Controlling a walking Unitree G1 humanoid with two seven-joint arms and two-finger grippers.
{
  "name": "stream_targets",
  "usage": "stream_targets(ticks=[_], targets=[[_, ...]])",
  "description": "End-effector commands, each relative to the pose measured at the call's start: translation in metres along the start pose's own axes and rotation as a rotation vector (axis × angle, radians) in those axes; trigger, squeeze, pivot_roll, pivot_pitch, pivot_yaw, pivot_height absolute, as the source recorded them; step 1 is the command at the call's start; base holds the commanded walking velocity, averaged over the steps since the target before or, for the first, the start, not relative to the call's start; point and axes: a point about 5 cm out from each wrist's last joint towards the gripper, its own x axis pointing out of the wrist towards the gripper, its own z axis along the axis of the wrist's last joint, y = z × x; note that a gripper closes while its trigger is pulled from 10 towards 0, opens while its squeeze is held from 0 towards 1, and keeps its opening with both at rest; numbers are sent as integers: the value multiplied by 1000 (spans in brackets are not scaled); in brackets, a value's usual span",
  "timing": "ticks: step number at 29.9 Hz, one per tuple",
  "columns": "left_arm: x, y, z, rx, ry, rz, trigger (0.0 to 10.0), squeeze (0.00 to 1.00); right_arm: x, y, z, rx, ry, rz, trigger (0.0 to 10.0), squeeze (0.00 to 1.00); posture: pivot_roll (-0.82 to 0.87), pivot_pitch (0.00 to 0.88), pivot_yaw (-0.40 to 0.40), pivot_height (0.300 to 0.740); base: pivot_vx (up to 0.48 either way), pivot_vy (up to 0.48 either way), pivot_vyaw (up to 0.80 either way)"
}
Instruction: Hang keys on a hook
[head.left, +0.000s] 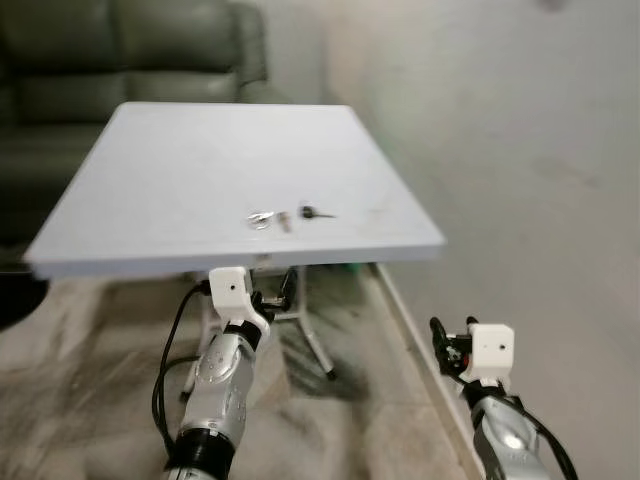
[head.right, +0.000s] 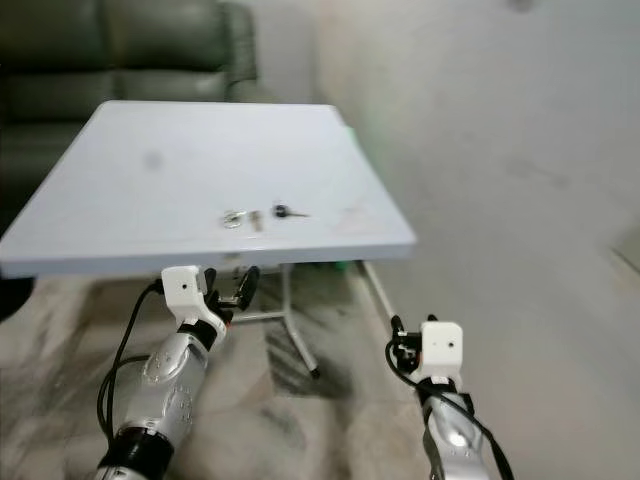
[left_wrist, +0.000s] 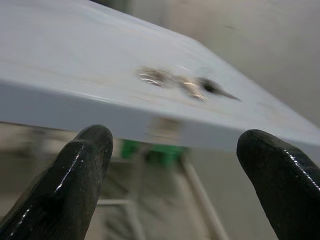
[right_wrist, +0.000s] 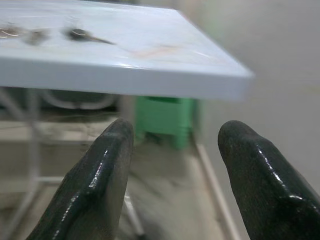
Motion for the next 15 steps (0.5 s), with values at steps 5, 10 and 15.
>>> stream_targets(ticks=[5, 10, 15], targets=[[1, -10, -3, -20, 13, -21, 10000, 0, -1, -10, 0, -10, 11, -16, 10000, 0, 2, 8, -75, 740, 0, 0, 800], [0, -9, -4, -24, 21, -21, 10000, 0, 1, -9, 4, 19, -12, -12, 10000, 0, 3, 10, -75, 740, 0, 0, 800], [0, -9, -3, -29, 16, -26, 10000, 0, 2, -9, 6, 67, -20, -13, 10000, 0, 3, 10, -76, 740, 0, 0, 0]])
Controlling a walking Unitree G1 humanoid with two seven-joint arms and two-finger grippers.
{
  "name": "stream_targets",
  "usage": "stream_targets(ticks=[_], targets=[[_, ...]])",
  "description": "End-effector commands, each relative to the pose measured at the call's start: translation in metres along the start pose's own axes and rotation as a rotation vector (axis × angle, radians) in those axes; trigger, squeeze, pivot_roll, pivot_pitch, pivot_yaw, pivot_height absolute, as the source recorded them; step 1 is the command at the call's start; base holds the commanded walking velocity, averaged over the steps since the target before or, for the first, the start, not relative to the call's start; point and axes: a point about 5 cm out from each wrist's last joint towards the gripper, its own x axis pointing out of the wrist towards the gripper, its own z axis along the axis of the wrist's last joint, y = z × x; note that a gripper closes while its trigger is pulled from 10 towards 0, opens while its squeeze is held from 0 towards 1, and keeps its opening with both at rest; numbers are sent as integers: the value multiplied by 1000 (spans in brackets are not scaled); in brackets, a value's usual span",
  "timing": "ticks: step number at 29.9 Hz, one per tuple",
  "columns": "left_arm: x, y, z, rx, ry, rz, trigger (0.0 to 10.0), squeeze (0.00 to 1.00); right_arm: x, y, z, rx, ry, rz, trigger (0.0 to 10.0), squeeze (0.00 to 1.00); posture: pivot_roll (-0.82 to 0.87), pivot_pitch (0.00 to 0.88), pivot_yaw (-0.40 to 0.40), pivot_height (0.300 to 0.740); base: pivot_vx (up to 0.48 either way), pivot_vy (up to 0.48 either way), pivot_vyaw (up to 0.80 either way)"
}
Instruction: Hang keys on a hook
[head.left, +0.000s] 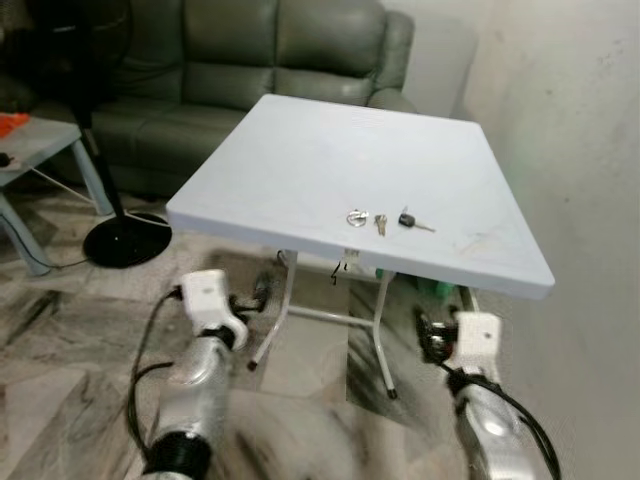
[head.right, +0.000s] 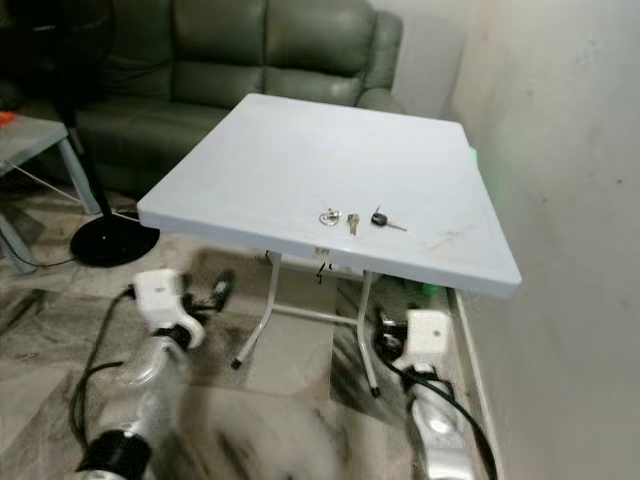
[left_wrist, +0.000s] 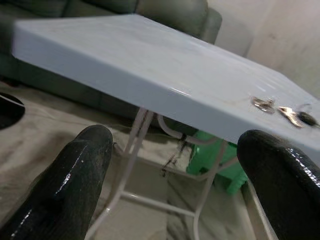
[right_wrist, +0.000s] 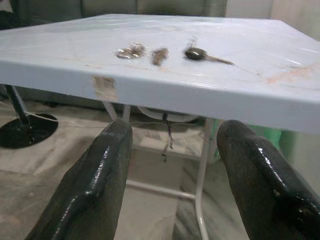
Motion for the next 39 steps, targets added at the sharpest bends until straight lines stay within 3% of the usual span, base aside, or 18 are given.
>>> stream_targets(ticks=[1, 8, 15, 22, 39], targets=[[3, -9, 2, -2, -4, -42, 10000, 0, -2, -9, 1, 2, 0, -23, 10000, 0, 3, 10, -76, 740, 0, 0, 0], [4, -10, 4, 1, -14, -52, 10000, 0, -2, -8, 2, 21, -6, -17, 10000, 0, 1, 11, -76, 740, 253, 0, 0], [4, -11, 8, 1, -26, -61, 10000, 0, 1, -5, 20, 107, -109, -3, 10000, 0, 0, 10, -75, 740, 355, 0, 0], [7, -13, 18, 13, -55, -76, 10000, 0, 5, -6, 29, 106, -133, 4, 10000, 0, 2, 7, -77, 740, 371, 0, 0], [7, -15, 19, 1, -61, -73, 10000, 0, 5, -2, 29, 112, -123, 31, 10000, 0, 10, 0, -83, 740, 371, 0, 0]])
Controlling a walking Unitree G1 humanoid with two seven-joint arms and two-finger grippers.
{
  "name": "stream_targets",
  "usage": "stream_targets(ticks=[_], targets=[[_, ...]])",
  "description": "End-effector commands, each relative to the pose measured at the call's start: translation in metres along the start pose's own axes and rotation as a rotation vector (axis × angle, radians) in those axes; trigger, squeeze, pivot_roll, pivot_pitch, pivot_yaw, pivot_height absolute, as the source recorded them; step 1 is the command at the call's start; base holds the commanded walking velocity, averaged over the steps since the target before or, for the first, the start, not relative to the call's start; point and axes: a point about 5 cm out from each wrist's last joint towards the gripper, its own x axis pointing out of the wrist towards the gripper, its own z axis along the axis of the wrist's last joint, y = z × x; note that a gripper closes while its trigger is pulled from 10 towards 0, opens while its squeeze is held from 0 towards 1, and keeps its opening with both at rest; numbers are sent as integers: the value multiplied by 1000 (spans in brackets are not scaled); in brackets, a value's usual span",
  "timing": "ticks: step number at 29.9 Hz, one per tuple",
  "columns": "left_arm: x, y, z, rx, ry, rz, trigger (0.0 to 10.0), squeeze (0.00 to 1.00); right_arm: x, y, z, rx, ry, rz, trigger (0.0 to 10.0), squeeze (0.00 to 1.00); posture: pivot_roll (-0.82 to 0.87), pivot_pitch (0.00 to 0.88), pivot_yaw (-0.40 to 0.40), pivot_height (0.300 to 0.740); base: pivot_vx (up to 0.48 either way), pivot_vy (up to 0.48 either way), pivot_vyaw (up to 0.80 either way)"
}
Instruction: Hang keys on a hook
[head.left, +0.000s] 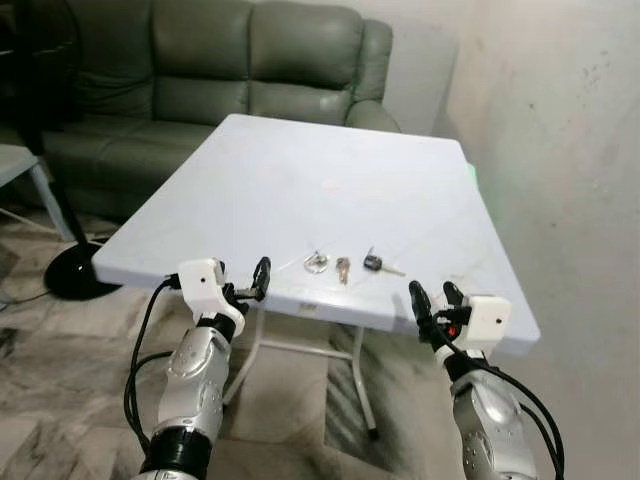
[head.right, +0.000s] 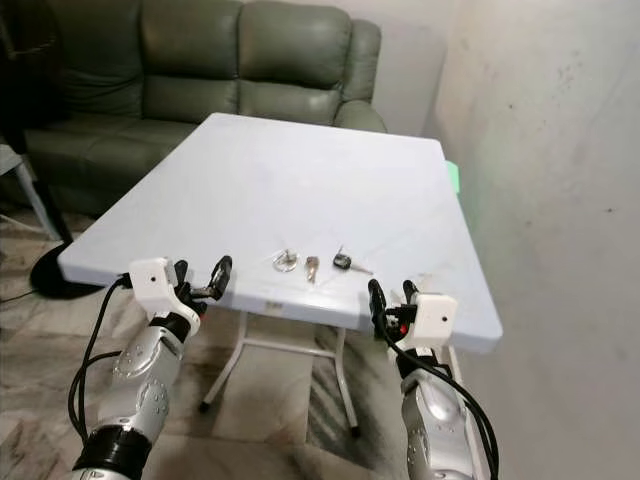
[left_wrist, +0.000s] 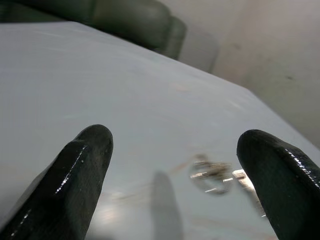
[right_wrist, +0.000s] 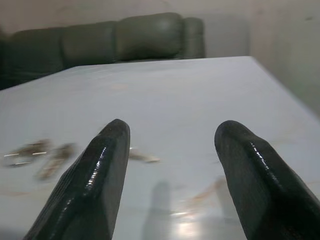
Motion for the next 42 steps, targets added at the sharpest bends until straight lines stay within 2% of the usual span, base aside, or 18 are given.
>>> stream_targets(ticks=[1, 6, 19, 22, 29, 36, 42], targets=[[2, -10, -2, -3, 7, -31, 10000, 0, -2, -9, 2, -10, 5, -24, 10000, 0, 10, 0, -83, 740, 364, 0, 0], [1, -9, -3, -11, 18, -12, 10000, 0, -2, -8, 1, -10, 11, -8, 10000, 0, 12, 0, -86, 740, 344, 0, 0], [-3, -13, -5, -29, 6, -9, 10000, 0, -4, -1, -2, -23, 43, 41, 10000, 0, 12, 11, -93, 740, 0, 0, 0], [-4, -13, -5, -21, 2, -10, 10000, 0, -5, 0, -4, -51, 56, 56, 10000, 0, 10, 14, -93, 740, 0, 0, 0], [-14, -22, -14, -20, 22, -36, 10000, 0, -5, 0, -5, -84, 81, 95, 10000, 0, 12, 27, -95, 740, 0, 0, 0], [-13, -22, -15, -40, 29, -25, 10000, 0, -4, 0, -4, -86, 82, 96, 10000, 0, 15, 30, -99, 740, 0, 0, 0], [-11, -20, -11, -48, 26, -14, 10000, 0, -5, 2, -6, -83, 87, 103, 10000, 0, 14, 30, -100, 740, 0, 339, 0]])
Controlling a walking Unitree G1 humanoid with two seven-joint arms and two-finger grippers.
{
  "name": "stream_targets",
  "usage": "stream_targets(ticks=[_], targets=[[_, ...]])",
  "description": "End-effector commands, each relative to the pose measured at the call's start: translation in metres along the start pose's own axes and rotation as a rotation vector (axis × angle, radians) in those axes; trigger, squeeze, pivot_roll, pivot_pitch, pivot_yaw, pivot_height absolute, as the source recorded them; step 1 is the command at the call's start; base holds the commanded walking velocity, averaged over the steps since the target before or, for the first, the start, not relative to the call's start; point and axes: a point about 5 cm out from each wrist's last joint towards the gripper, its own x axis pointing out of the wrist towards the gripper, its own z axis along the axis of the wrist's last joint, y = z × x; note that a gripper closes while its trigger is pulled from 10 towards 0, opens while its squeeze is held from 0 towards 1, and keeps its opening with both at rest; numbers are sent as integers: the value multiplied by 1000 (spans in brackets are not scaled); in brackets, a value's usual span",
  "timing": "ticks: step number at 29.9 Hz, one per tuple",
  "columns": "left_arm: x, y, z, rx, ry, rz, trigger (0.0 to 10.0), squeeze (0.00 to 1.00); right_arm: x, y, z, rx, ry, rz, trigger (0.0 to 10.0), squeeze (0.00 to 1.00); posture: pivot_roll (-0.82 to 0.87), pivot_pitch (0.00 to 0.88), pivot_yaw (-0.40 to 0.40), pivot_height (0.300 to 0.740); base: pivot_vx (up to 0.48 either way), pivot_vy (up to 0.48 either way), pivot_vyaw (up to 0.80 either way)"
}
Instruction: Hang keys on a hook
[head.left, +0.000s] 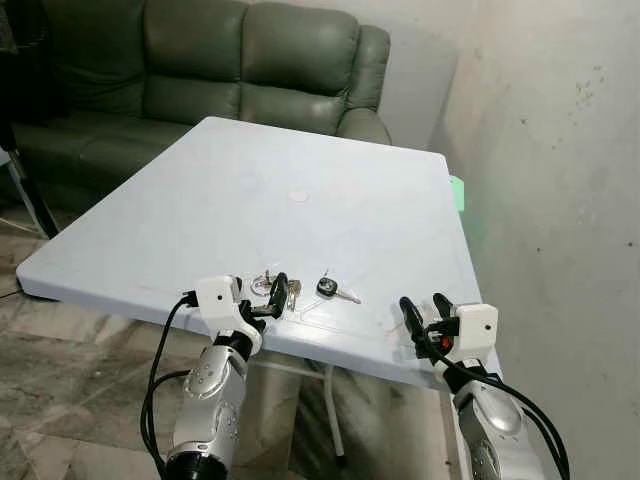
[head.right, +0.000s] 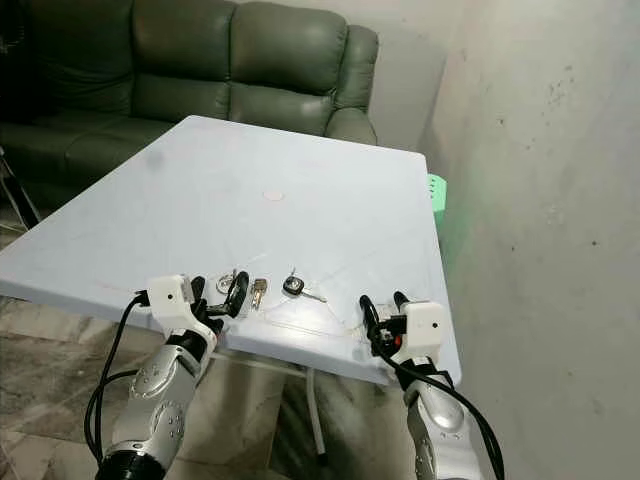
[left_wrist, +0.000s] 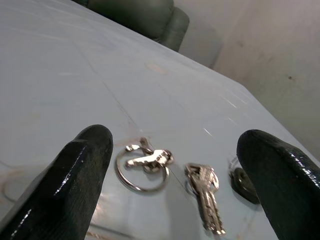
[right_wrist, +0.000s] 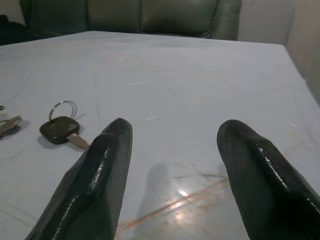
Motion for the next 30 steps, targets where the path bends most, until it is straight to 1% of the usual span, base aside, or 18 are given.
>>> stream_targets(ticks=[1, 30], targets=[[3, -3, 6, -5, -16, -5, 10000, 0, 2, 0, 5, -9, -12, 9, 10000, 0, 13, 30, -99, 740, 0, 375, 0], [5, 0, 8, -22, -22, 13, 10000, 0, 0, 3, 2, 1, 3, 27, 10000, 0, 19, 14, -114, 740, 0, 433, 0]])
